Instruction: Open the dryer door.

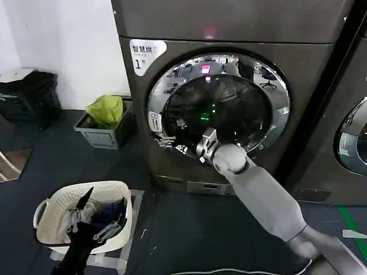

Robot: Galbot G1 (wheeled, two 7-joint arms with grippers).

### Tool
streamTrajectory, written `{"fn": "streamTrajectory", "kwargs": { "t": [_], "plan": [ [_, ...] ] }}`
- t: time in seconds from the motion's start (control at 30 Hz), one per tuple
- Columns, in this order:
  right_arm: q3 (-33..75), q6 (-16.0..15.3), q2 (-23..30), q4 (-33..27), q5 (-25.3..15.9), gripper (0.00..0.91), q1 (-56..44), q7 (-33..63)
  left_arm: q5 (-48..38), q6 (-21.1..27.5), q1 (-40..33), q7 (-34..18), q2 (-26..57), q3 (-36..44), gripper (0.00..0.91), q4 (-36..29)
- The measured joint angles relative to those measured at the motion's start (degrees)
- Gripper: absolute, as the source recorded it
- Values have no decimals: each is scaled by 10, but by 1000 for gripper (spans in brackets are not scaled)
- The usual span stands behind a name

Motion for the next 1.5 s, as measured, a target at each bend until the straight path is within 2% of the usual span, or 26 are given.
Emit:
{"fn": "streamTrajectory", "kwargs": {
  "t": [0.4,0.87,1.17,1.5],
  "plan": [
    [-9,16,-19,19,25,907,-5,-61,-1,-1,0,0,0,-1,907,0],
    [-10,10,-77,99,80,907,-27,-115,-13,6,-7,2,7,-5,907,4],
    [-6,10,-117,142,117,907,-34,-154,-75,53,-35,16,35,-24,907,16],
    [7,9,-158,175,151,907,-45,-226,-136,124,-109,16,85,-42,907,39]
  ]
}}
